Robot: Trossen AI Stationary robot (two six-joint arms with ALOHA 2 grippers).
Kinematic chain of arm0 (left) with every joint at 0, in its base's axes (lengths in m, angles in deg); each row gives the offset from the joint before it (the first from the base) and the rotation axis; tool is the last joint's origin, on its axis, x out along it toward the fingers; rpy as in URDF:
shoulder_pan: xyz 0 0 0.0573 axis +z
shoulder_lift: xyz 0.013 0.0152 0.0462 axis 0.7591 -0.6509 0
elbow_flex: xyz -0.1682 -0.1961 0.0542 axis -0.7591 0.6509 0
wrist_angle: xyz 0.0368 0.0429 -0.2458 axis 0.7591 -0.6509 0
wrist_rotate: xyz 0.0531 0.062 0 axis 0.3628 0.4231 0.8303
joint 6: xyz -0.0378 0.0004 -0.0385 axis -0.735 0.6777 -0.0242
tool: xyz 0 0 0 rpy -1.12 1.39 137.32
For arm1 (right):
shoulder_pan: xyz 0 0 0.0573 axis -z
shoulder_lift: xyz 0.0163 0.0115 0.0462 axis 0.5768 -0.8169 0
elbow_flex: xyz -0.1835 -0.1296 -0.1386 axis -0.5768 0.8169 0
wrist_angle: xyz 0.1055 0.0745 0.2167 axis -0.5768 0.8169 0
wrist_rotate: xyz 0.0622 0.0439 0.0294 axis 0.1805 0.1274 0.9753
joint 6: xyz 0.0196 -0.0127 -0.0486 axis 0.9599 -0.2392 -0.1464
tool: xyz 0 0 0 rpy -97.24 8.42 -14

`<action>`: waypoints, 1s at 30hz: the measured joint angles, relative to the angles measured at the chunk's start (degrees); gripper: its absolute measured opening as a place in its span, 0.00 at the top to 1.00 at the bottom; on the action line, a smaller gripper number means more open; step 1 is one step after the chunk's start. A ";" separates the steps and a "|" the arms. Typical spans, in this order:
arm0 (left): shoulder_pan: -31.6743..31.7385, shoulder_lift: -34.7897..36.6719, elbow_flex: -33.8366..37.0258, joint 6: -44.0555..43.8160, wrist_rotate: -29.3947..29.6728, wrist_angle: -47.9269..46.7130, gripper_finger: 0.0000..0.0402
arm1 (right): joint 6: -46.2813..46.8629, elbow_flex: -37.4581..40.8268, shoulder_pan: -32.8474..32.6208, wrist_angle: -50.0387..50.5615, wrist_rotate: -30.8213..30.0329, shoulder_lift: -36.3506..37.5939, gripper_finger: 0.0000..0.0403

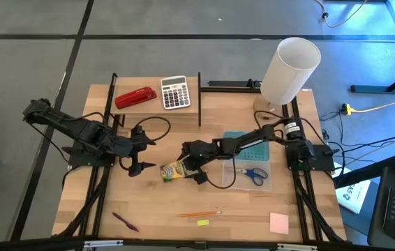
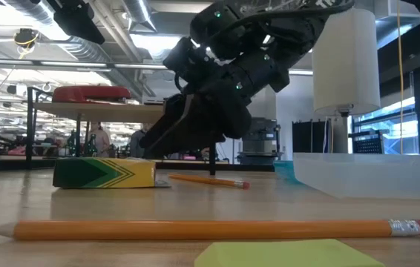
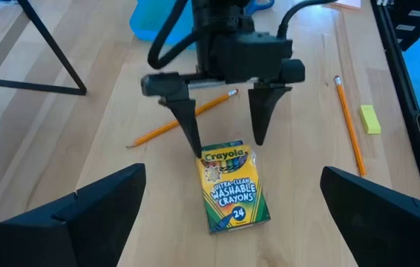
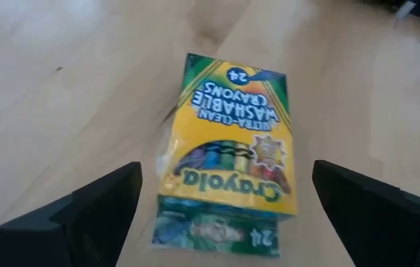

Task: Pack school essentials
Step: Put the yellow crayon box into the blue supply box

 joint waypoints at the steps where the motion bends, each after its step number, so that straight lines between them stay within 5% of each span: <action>1: 0.00 0.01 0.01 -0.01 0.01 -0.02 0.01 | -0.01 0.01 0.00 -0.13 0.63 -0.46 0.02; 30: -0.02 0.01 -0.01 0.00 0.00 0.01 0.01 | 1.11 -0.01 0.99 -4.00 0.93 -3.39 0.02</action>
